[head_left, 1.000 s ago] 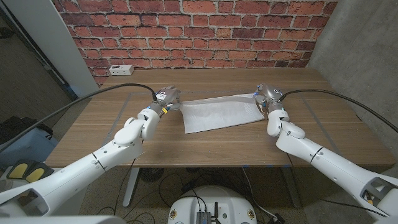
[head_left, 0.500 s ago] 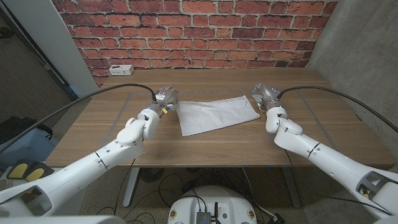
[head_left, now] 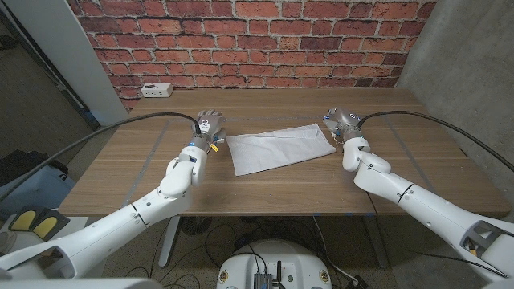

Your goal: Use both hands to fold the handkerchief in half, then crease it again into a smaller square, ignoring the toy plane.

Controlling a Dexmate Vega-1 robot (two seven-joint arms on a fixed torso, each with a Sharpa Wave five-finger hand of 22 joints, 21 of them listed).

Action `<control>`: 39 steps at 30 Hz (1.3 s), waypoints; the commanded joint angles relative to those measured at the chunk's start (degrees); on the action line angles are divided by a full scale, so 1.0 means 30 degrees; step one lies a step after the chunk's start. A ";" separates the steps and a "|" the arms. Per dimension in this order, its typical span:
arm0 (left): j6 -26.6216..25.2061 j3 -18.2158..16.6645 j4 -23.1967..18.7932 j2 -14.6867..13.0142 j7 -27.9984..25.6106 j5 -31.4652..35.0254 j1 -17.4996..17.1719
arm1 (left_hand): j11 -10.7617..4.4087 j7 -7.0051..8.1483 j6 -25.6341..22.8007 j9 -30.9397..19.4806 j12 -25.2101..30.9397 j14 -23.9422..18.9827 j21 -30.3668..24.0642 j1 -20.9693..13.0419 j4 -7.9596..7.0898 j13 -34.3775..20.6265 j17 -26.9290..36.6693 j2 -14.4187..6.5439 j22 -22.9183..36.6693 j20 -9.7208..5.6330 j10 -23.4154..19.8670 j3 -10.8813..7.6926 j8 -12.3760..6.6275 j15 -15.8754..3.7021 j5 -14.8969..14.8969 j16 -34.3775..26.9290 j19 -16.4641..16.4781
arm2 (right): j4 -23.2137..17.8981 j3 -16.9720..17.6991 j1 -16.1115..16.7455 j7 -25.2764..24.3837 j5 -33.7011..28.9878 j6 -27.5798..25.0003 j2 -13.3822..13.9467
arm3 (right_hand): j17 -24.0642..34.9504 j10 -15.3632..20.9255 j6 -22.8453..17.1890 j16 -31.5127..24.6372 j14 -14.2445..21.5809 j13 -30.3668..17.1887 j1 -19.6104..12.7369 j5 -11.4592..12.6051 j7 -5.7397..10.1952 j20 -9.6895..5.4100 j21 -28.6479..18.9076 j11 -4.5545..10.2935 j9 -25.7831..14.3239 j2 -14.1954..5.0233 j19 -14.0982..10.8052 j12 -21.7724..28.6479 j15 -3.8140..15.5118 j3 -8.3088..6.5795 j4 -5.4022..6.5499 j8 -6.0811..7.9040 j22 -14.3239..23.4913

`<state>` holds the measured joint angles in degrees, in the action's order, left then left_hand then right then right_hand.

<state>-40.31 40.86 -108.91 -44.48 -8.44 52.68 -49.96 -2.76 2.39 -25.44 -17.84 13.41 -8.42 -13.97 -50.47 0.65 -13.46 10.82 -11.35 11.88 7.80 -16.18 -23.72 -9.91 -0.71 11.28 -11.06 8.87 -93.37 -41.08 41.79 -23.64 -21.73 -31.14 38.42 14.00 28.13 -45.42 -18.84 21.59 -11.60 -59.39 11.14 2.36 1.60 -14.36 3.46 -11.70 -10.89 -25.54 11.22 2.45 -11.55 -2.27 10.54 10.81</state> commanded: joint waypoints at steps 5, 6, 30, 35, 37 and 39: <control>0.2516 -0.1995 -0.1587 -0.0951 -0.0144 -0.5165 -0.1517 | 0.0343 0.0089 0.2232 0.0504 -0.0250 -0.0062 -0.0196 0.1823 -0.1348 -0.0021 0.0121 0.0326 0.0133 0.0189 0.0648 0.0106 0.0150 0.0342 -0.0048 -0.0070 -0.0220 | -0.1734 0.0541 0.1258 0.0156 0.0491 0.0173 0.0759 | 0.0052 -0.0268 0.1149 0.0221 -0.0084 -0.0049 0.0595 -0.0096 0.0027 0.0142 0.0034 -0.0250 0.0006 -0.0007 -0.0141 0.0008 0.1476 -0.0371 0.0361 -0.0212 0.0027; 0.2678 -0.2091 -0.1633 -0.1006 -0.0041 -0.5539 -0.1556 | 0.0345 0.0052 0.2659 0.0602 -0.0298 -0.0051 -0.0206 0.2071 -0.1483 -0.0010 0.0121 0.0374 0.0144 0.0194 0.0796 0.0151 0.0183 0.0430 -0.0067 -0.0064 -0.0244 | -0.1852 0.0586 0.1351 0.0190 0.0533 0.0176 0.0820 | 0.0051 -0.0274 0.1191 0.0243 -0.0116 -0.0049 0.0615 -0.0099 0.0021 0.0146 0.0037 -0.0256 0.0008 -0.0006 -0.0134 0.0009 0.1439 -0.0388 0.0375 -0.0209 0.0028; 0.5593 -0.2141 -0.2173 -0.2607 0.1342 -0.8639 -0.1596 | 0.0502 0.0811 0.5604 0.2014 -0.0803 0.2084 0.0334 0.4982 -0.2622 0.0327 0.0004 0.0779 0.0108 -0.0102 0.3088 0.0630 -0.0047 0.0811 -0.0310 0.0386 -0.2051 | -0.4661 0.1298 0.3434 0.0636 0.0688 -0.0632 0.2118 | 0.0115 -0.0907 0.2706 0.0532 -0.0323 -0.0053 0.1387 -0.0164 0.0165 0.0252 0.0117 -0.0579 0.0070 0.0016 0.0026 -0.0064 0.1165 -0.0880 0.0908 -0.0165 0.0027; 0.5812 -0.1940 -0.2181 -0.2745 0.2046 -0.8904 -0.1411 | 0.0397 0.1026 0.5610 0.2263 -0.0579 0.2096 0.0663 0.5649 -0.2720 0.0476 -0.0077 0.0964 0.0031 -0.0772 0.2804 0.0856 -0.0136 0.0518 -0.0389 0.0215 -0.2986 | -0.5184 0.1393 0.3835 0.0618 0.0576 -0.0947 0.2309 | 0.0118 -0.0931 0.2739 0.0568 -0.0366 -0.0053 0.1440 -0.0162 0.0135 0.0261 0.0128 -0.0581 0.0076 0.0045 0.0048 -0.0054 0.1151 -0.0928 0.0926 -0.0125 0.0026; 0.5827 -0.1792 -0.2157 -0.2768 0.2305 -0.8873 -0.1316 | 0.0335 0.1110 0.5580 0.2310 -0.0550 0.2126 0.0750 0.5817 -0.2737 0.0510 -0.0098 0.1037 0.0011 -0.0741 0.2746 0.0929 -0.0157 0.0460 -0.0413 0.0216 -0.3259 | -0.5365 0.1460 0.4013 0.0638 0.0612 -0.1053 0.2379 | 0.0130 -0.0938 0.2753 0.0576 -0.0393 -0.0053 0.1467 -0.0163 0.0131 0.0255 0.0131 -0.0614 0.0078 0.0046 0.0053 -0.0049 0.1143 -0.0939 0.0938 -0.0113 0.0026; 0.5911 -0.1689 -0.2161 -0.2861 0.2751 -0.8991 -0.1190 | 0.0292 0.1174 0.5566 0.2355 -0.0539 0.2419 0.0783 0.6006 -0.2756 0.0546 -0.0119 0.1126 -0.0009 -0.0787 0.2727 0.1019 -0.0168 0.0464 -0.0438 0.0310 -0.3415 | -0.5587 0.1480 0.4176 0.0678 0.0559 -0.1241 0.2492 | 0.0128 -0.0944 0.2754 0.0585 -0.0402 -0.0053 0.1465 -0.0161 0.0132 0.0267 0.0130 -0.0605 0.0080 0.0055 0.0051 -0.0046 0.1135 -0.0958 0.0930 -0.0101 0.0026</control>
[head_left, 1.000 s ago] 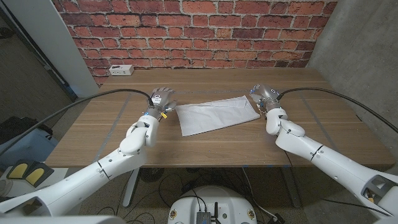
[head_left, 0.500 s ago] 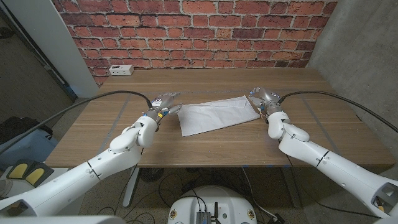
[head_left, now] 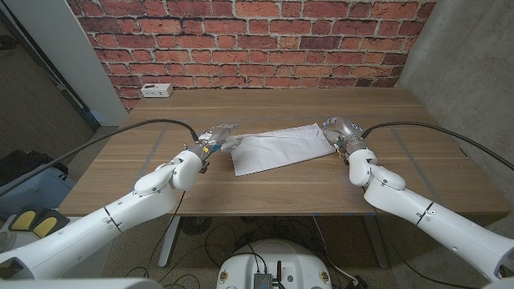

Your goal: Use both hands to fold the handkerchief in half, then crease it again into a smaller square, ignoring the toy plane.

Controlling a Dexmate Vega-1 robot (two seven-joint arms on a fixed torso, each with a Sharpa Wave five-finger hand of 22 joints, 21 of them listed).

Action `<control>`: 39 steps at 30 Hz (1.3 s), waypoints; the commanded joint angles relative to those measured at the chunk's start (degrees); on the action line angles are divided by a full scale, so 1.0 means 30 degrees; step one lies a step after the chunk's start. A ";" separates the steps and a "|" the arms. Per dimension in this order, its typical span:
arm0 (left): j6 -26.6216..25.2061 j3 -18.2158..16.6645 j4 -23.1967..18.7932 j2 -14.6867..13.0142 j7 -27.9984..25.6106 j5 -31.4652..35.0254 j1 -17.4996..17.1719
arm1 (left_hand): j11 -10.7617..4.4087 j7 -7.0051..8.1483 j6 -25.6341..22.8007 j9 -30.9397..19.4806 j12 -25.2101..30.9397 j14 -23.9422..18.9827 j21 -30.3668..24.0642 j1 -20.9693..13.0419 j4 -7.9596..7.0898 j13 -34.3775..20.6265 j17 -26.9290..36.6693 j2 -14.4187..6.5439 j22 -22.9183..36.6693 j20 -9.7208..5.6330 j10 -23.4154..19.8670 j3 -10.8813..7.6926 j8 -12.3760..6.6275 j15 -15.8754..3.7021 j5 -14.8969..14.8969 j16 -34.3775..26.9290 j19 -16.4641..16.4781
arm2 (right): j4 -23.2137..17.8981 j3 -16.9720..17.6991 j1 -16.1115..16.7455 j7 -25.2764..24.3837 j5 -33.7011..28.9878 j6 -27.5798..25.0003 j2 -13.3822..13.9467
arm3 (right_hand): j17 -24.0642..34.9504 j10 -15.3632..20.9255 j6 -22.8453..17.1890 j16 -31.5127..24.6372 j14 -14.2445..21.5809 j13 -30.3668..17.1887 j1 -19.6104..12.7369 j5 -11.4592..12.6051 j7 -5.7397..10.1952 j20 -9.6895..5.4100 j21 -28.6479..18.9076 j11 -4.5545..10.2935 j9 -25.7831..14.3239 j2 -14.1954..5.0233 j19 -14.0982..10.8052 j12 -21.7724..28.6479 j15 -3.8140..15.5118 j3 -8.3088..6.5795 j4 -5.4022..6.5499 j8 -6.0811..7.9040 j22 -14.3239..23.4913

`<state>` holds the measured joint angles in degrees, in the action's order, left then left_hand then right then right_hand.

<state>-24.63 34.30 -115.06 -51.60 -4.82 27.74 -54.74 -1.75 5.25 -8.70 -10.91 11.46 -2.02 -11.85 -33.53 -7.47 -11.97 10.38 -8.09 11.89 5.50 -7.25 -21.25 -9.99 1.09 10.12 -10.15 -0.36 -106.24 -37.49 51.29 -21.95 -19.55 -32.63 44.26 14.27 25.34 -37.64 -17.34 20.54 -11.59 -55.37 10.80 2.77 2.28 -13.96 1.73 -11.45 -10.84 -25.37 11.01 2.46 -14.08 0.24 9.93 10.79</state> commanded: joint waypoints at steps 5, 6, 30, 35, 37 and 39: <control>0.0892 0.0561 -0.0134 -0.0575 0.1877 -0.0918 0.0404 | -0.0062 0.0264 0.0107 0.0106 0.0086 0.0734 0.0101 0.0710 -0.0107 0.0101 0.0003 0.0156 -0.0043 -0.0180 -0.0156 0.0356 -0.0106 -0.0146 -0.0066 0.0090 -0.0538 | -0.1980 0.0366 0.1507 0.0120 -0.0362 -0.1231 0.0887 | 0.0038 -0.0034 0.0177 0.0104 -0.0068 -0.0057 0.0134 -0.0046 -0.0008 0.0037 0.0001 -0.0007 -0.0001 0.0065 -0.0006 0.0029 0.1145 -0.0155 0.0077 0.0126 0.0032; 0.0899 0.0560 -0.0133 -0.0576 0.1876 -0.0924 0.0404 | -0.0017 0.0227 0.0190 0.0118 0.0078 0.0812 0.0102 0.0812 -0.0135 0.0112 0.0002 0.0183 -0.0048 -0.0180 -0.0127 0.0403 -0.0080 -0.0108 -0.0068 0.0093 -0.0575 | -0.1983 0.0368 0.1509 0.0129 -0.0371 -0.1243 0.0883 | 0.0036 -0.0039 0.0163 0.0110 -0.0071 -0.0057 0.0133 -0.0045 -0.0012 0.0038 0.0001 -0.0017 0.0000 0.0071 -0.0006 0.0031 0.1151 -0.0165 0.0072 0.0137 0.0032; 0.0899 0.0917 -0.0321 -0.0886 0.3077 -0.1394 0.0362 | 0.0051 0.0249 0.0508 0.0208 -0.0073 0.1491 0.0010 0.1904 -0.0311 0.0209 -0.0016 0.0600 -0.0099 -0.0019 0.0511 0.0966 -0.0059 0.0029 -0.0057 0.0044 -0.0696 | -0.3929 -0.0754 0.1742 0.1827 -0.2310 -0.3834 0.1920 | -0.0263 -0.1205 0.1704 0.0677 -0.0774 -0.0057 -0.0287 -0.0095 0.0445 0.0296 0.0131 0.0167 0.0040 0.1392 0.0189 -0.0152 0.1045 -0.0107 -0.1131 -0.0007 0.0004; 0.1153 0.1116 0.0006 -0.0818 0.3711 -0.1649 0.0738 | 0.0156 0.0241 0.0504 0.0220 0.0040 0.1235 -0.0072 0.2321 -0.0373 0.0233 -0.0022 0.0750 -0.0111 -0.0289 0.0334 0.1186 -0.0097 0.0102 -0.0029 -0.0106 -0.0580 | -0.4224 -0.1043 0.1627 0.2481 -0.2696 -0.4362 0.2155 | -0.0362 -0.1714 0.2332 0.0905 -0.1013 -0.0057 -0.0572 0.0002 0.0568 0.0313 0.0200 0.0296 0.0053 0.1608 0.0306 -0.0203 0.1019 -0.0237 -0.1556 -0.0020 -0.0006; 0.1069 0.1199 0.0016 -0.0793 0.3769 -0.1543 0.0807 | 0.0198 0.0209 0.0548 0.0223 0.0062 0.1176 -0.0097 0.2421 -0.0384 0.0239 -0.0027 0.0768 -0.0114 -0.0350 0.0296 0.1231 -0.0088 0.0145 -0.0016 -0.0130 -0.0538 | -0.4337 -0.1179 0.1545 0.2763 -0.2882 -0.4569 0.2256 | -0.0375 -0.2050 0.2612 0.0995 -0.1134 -0.0057 -0.0647 0.0035 0.0679 0.0364 0.0260 0.0322 0.0059 0.1686 0.0431 -0.0249 0.1002 -0.0286 -0.1711 -0.0013 -0.0011; 0.1075 0.1207 0.0076 -0.0748 0.3805 -0.1606 0.0850 | 0.0211 0.0192 0.0590 0.0224 0.0066 0.1150 -0.0101 0.2489 -0.0391 0.0242 -0.0030 0.0777 -0.0116 -0.0366 0.0300 0.1260 -0.0079 0.0148 -0.0007 -0.0140 -0.0541 | -0.4400 -0.1300 0.1462 0.3003 -0.3053 -0.4726 0.2334 | -0.0391 -0.2217 0.2898 0.1140 -0.1397 -0.0058 -0.0752 0.0073 0.0776 0.0382 0.0302 0.0358 0.0065 0.1758 0.0514 -0.0230 0.0950 -0.0349 -0.1878 -0.0013 -0.0014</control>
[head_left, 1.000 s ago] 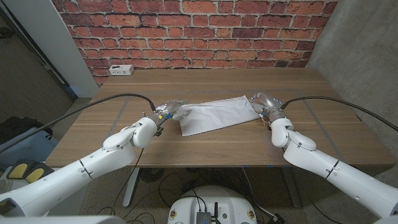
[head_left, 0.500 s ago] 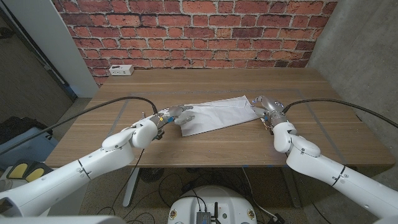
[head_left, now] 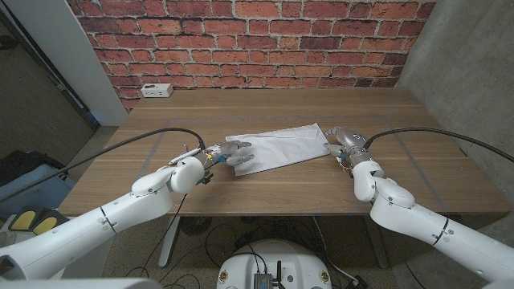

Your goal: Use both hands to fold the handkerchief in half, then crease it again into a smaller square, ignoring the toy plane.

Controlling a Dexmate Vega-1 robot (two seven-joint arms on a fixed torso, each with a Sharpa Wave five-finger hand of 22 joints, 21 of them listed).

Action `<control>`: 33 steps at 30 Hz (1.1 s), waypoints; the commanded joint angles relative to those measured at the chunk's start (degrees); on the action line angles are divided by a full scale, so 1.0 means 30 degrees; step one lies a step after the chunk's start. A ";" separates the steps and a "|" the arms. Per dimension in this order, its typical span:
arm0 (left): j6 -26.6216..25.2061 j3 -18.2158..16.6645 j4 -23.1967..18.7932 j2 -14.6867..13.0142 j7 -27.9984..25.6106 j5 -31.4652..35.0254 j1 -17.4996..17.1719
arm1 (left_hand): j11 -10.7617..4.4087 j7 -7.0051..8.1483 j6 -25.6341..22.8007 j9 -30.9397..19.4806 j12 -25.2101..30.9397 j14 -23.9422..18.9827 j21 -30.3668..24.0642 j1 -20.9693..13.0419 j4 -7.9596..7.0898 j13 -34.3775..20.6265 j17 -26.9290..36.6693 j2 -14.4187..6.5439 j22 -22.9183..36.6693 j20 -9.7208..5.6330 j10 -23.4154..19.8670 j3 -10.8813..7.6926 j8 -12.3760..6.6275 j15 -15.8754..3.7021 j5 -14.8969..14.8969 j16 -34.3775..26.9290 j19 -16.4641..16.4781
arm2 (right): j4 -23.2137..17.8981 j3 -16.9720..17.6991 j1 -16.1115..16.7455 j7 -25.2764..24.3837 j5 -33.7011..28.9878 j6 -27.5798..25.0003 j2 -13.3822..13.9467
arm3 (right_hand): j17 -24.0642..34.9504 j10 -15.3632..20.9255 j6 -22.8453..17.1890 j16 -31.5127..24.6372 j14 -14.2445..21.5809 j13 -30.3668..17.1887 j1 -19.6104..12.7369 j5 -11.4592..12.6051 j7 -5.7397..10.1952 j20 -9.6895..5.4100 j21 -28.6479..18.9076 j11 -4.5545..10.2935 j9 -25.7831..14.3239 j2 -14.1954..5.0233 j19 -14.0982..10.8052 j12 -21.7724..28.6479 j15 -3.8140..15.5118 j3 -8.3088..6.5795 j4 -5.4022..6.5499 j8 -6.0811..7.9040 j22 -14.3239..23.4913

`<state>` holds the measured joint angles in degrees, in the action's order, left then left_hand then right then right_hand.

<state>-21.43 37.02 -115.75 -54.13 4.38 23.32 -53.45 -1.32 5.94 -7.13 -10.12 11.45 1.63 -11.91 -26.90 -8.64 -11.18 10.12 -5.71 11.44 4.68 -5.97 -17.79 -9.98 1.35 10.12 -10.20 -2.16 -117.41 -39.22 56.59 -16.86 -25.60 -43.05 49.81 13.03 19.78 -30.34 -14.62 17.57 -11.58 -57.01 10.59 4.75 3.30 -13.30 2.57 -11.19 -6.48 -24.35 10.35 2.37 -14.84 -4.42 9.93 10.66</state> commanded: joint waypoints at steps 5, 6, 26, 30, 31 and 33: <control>-0.0119 0.0453 0.0420 0.0176 0.1012 -0.0103 0.0639 | 0.0129 -0.0081 0.0145 -0.0039 0.0077 -0.0111 -0.0067 0.0458 -0.0032 -0.0013 0.0056 0.0011 0.0029 0.0049 -0.0123 0.0187 -0.0067 0.0045 0.0010 -0.0139 -0.0006 | -0.0822 -0.1229 -0.0630 0.2020 -0.1709 -0.1890 0.0605 | 0.0006 -0.0818 0.1114 0.0378 -0.0618 -0.0061 -0.0490 0.0219 0.0315 0.0025 0.0137 0.0250 -0.0011 0.0400 0.0282 -0.0020 0.0972 -0.0268 -0.0684 -0.0035 0.0023; -0.0166 0.0489 0.0448 0.0198 0.1103 -0.0109 0.0696 | 0.0164 -0.0089 0.0182 -0.0039 0.0085 -0.0115 -0.0068 0.0498 -0.0039 -0.0011 0.0055 0.0018 0.0028 0.0061 -0.0138 0.0206 -0.0057 0.0042 0.0014 -0.0140 -0.0012 | -0.0818 -0.1331 -0.0710 0.2167 -0.1834 -0.1985 0.0616 | 0.0000 -0.0857 0.1172 0.0410 -0.0673 -0.0061 -0.0529 0.0229 0.0308 0.0021 0.0145 0.0287 -0.0010 0.0439 0.0296 -0.0012 0.0989 -0.0283 -0.0741 -0.0024 0.0022; -0.0350 0.0951 0.0977 0.0324 0.2304 -0.0446 0.1677 | 0.0544 -0.0159 0.0518 -0.0046 0.0119 -0.0284 -0.0213 0.1624 -0.0233 0.0016 0.0061 0.0130 0.0020 0.0597 -0.0096 0.0701 -0.0090 0.0221 0.0130 -0.0176 0.0203 | 0.0612 -0.4219 -0.3084 0.5794 -0.5639 -0.3286 0.0015 | 0.0033 -0.2488 0.2955 0.0882 -0.1835 -0.0059 -0.1260 0.0463 0.0885 -0.0232 0.0351 0.0867 0.0017 0.0828 0.0801 -0.0041 0.1286 -0.0687 -0.1532 0.0047 0.0011; -0.0333 0.0964 0.1024 0.0316 0.2314 -0.0490 0.1735 | 0.0567 -0.0166 0.0499 -0.0047 0.0127 -0.0279 -0.0228 0.1735 -0.0246 0.0017 0.0062 0.0134 0.0020 0.0614 -0.0103 0.0748 -0.0109 0.0220 0.0143 -0.0171 0.0232 | 0.0991 -0.4625 -0.3415 0.6512 -0.6372 -0.3389 -0.0198 | 0.0016 -0.2539 0.3046 0.0878 -0.1841 -0.0058 -0.1535 0.0507 0.0989 -0.0319 0.0346 0.0962 0.0020 0.0862 0.0799 0.0010 0.1318 -0.0792 -0.1686 0.0089 0.0010; -0.0307 0.0969 0.1040 0.0311 0.2324 -0.0509 0.1751 | 0.0549 -0.0166 0.0494 -0.0048 0.0130 -0.0285 -0.0230 0.1772 -0.0250 0.0017 0.0062 0.0134 0.0020 0.0618 -0.0108 0.0763 -0.0114 0.0223 0.0147 -0.0173 0.0234 | 0.1088 -0.4703 -0.3486 0.6680 -0.6523 -0.3369 -0.0241 | 0.0013 -0.2556 0.3049 0.0879 -0.1845 -0.0057 -0.1573 0.0513 0.0986 -0.0321 0.0344 0.0985 0.0021 0.0872 0.0796 0.0012 0.1319 -0.0805 -0.1707 0.0098 0.0009; -0.0244 0.0970 0.1078 0.0309 0.2341 -0.0568 0.1778 | 0.0557 -0.0216 0.0454 -0.0048 0.0137 -0.0290 -0.0234 0.1866 -0.0258 0.0018 0.0062 0.0131 0.0020 0.0634 -0.0114 0.0800 -0.0138 0.0225 0.0159 -0.0173 0.0235 | 0.1323 -0.4816 -0.3603 0.6924 -0.6782 -0.3331 -0.0392 | 0.0011 -0.2564 0.3038 0.0877 -0.1861 -0.0056 -0.1715 0.0537 0.1037 -0.0355 0.0343 0.0990 0.0023 0.0867 0.0797 0.0040 0.1351 -0.0867 -0.1763 0.0136 0.0009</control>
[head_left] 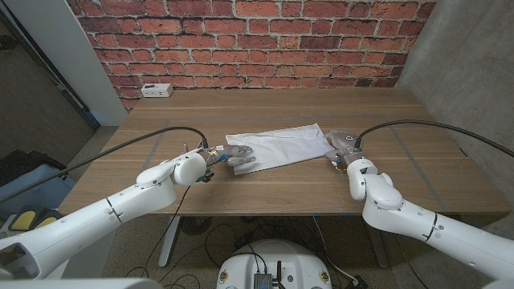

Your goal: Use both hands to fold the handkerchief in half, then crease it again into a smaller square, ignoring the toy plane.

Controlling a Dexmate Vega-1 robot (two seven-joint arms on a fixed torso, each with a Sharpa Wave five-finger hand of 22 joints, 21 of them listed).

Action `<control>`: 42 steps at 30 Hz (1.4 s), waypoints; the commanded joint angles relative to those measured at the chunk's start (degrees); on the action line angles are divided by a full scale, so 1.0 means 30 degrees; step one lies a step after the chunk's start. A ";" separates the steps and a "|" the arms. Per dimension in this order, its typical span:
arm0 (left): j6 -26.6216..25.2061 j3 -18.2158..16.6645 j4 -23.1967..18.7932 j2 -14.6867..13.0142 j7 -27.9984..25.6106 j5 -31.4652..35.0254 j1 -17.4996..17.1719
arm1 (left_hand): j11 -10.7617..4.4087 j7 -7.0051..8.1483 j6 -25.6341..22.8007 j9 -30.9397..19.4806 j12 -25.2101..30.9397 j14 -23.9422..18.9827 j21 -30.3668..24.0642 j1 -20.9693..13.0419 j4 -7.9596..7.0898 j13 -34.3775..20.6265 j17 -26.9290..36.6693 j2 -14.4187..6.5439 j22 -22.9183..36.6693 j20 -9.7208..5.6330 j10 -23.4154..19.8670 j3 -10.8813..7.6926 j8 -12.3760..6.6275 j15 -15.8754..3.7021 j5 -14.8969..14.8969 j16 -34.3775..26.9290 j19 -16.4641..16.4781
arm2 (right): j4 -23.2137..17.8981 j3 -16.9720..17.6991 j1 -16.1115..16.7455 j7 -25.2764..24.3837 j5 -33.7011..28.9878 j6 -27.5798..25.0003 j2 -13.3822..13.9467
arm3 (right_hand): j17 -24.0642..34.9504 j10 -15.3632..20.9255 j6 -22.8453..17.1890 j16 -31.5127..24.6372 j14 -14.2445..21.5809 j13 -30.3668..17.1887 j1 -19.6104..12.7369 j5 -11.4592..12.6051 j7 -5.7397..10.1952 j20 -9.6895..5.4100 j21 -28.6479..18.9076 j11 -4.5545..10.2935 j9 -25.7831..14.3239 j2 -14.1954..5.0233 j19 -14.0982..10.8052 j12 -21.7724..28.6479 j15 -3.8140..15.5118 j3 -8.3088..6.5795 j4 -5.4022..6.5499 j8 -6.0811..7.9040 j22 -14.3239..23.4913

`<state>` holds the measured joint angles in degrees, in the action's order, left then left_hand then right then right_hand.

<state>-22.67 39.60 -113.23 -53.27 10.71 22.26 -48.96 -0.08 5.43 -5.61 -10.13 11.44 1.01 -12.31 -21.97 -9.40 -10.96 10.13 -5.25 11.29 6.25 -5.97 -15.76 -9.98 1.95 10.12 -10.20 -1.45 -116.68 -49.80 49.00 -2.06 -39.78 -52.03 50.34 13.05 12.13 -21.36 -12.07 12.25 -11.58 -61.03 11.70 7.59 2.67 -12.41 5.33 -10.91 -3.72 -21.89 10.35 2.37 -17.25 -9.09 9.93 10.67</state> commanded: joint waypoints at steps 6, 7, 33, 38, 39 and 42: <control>0.0432 0.0139 0.0372 0.0017 0.0269 -0.0318 0.0390 | 0.0092 -0.0101 -0.0161 -0.0045 0.0143 -0.0129 -0.0119 0.0419 -0.0007 -0.0053 0.0056 -0.0030 0.0068 0.0138 -0.0103 0.0197 -0.0190 0.0008 0.0186 -0.0183 0.0030 | 0.1821 -0.1263 -0.1118 0.1892 -0.2456 0.0115 -0.1033 | 0.0013 0.0113 -0.0136 -0.0055 0.0015 -0.0051 -0.0810 0.0240 0.0178 -0.0286 0.0018 0.0232 -0.0064 -0.0142 -0.0080 0.0164 0.1434 -0.0250 -0.0306 0.0284 0.0003; 0.0454 0.0131 0.0387 0.0022 0.0314 -0.0377 0.0408 | 0.0100 -0.0118 -0.0182 -0.0046 0.0158 -0.0138 -0.0126 0.0454 -0.0006 -0.0053 0.0055 -0.0032 0.0067 0.0145 -0.0140 0.0210 -0.0199 0.0000 0.0191 -0.0185 0.0045 | 0.1983 -0.1259 -0.1112 0.1786 -0.2537 0.0203 -0.1120 | 0.0015 0.0171 -0.0309 -0.0090 0.0089 -0.0049 -0.0868 0.0249 0.0232 -0.0313 -0.0006 0.0287 -0.0063 -0.0126 -0.0141 0.0199 0.1486 -0.0273 -0.0305 0.0363 0.0002; 0.0415 0.0221 0.0382 0.0048 0.0683 -0.0665 0.0650 | 0.0176 -0.0254 -0.0333 -0.0046 0.0207 -0.0214 -0.0201 0.1142 0.0030 -0.0046 0.0039 -0.0106 0.0052 0.0272 -0.0225 0.0457 -0.0240 -0.0028 0.0295 -0.0168 0.0217 | 0.5739 -0.0023 0.0043 -0.6728 -0.3485 0.5503 -0.2516 | 0.5214 1.2020 -1.2100 -0.8164 1.1999 -0.0559 -0.6109 -0.0469 -0.0980 -0.2349 -0.3413 0.0214 -0.0302 -0.1645 -0.4831 0.3134 0.3803 0.0049 -0.0254 0.2854 0.0863; 0.0520 0.0264 0.0418 0.0058 0.0734 -0.0700 0.0705 | 0.0162 -0.0259 -0.0339 -0.0046 0.0202 -0.0212 -0.0203 0.1238 0.0041 -0.0045 0.0036 -0.0127 0.0049 0.0268 -0.0210 0.0486 -0.0240 -0.0022 0.0312 -0.0161 0.0223 | 0.6154 -0.0058 -0.0105 -0.7743 -0.4381 0.6308 -0.2442 | 0.6202 1.3191 -1.2986 -0.8809 1.3300 -0.1118 -0.7062 -0.0403 -0.1171 -0.3342 -0.4262 -0.0047 -0.0481 -0.1820 -0.4864 0.3689 0.3789 -0.0110 -0.0253 0.2971 0.1144; 0.0560 0.0257 0.0427 0.0056 0.0724 -0.0725 0.0702 | 0.0212 -0.0269 -0.0344 -0.0046 0.0203 -0.0213 -0.0202 0.1262 0.0044 -0.0045 0.0035 -0.0131 0.0048 0.0270 -0.0210 0.0495 -0.0241 -0.0033 0.0316 -0.0160 0.0222 | 0.6282 -0.0080 -0.0163 -0.8038 -0.4587 0.6582 -0.2391 | 0.6252 1.3190 -1.3061 -0.8828 1.3340 -0.1147 -0.7101 -0.0408 -0.1183 -0.3434 -0.4302 -0.0037 -0.0490 -0.1813 -0.4860 0.3693 0.3786 -0.0111 -0.0249 0.2992 0.1154; 0.0582 0.0243 0.0393 0.0024 0.0756 -0.0766 0.0698 | 0.0211 -0.0259 -0.0345 -0.0046 0.0206 -0.0228 -0.0204 0.1308 0.0051 -0.0045 0.0034 -0.0139 0.0046 0.0268 -0.0217 0.0510 -0.0240 -0.0016 0.0324 -0.0163 0.0227 | 0.6814 -0.0187 -0.0410 -0.9136 -0.5411 0.7323 -0.2303 | 0.6509 1.3331 -1.3192 -0.8846 1.3399 -0.1308 -0.7297 -0.0452 -0.1170 -0.3907 -0.4533 0.0318 -0.0535 -0.1734 -0.4829 0.3765 0.3777 -0.0095 -0.0230 0.2993 0.1203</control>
<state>-21.42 40.25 -112.09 -53.16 12.66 20.41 -47.01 0.21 4.90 -6.14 -10.14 11.66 0.80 -12.35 -18.56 -9.17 -10.91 10.14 -5.61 11.33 6.57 -6.29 -14.58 -10.21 1.74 10.82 -10.20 -1.14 -100.08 -50.40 48.44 -19.89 -50.82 -36.53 43.27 31.86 51.47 -60.00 -38.37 51.91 -15.01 -81.84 10.35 4.01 -3.58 -25.34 5.70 -12.21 -8.99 -36.14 21.23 6.96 -17.40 -9.70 18.66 13.99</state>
